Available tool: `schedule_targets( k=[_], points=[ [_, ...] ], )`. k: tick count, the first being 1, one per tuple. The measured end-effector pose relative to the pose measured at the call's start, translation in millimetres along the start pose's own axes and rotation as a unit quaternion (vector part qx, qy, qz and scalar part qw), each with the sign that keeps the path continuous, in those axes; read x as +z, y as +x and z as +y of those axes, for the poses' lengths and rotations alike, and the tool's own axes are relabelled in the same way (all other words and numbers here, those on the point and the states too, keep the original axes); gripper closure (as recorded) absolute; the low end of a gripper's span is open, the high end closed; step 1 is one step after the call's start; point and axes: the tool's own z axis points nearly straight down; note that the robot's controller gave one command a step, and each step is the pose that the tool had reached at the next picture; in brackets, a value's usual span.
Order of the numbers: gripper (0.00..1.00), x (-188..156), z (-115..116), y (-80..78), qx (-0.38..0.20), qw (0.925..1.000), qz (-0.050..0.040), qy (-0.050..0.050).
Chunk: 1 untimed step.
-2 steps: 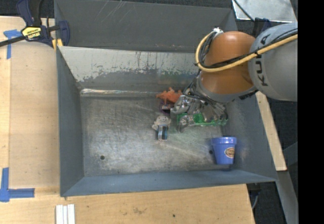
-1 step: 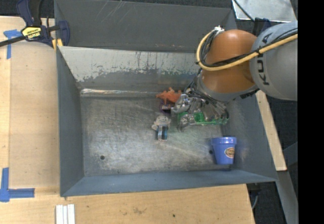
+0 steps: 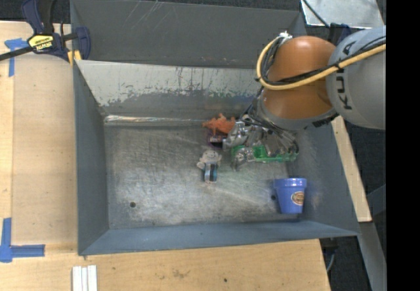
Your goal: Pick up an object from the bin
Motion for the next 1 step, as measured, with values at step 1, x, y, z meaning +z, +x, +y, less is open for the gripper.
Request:
schedule_targets(
  k=[1],
  points=[
    [1.00, -14.0, 0.0, 0.0, 0.000, 1.0000, 0.0005, 0.000]
  ],
)
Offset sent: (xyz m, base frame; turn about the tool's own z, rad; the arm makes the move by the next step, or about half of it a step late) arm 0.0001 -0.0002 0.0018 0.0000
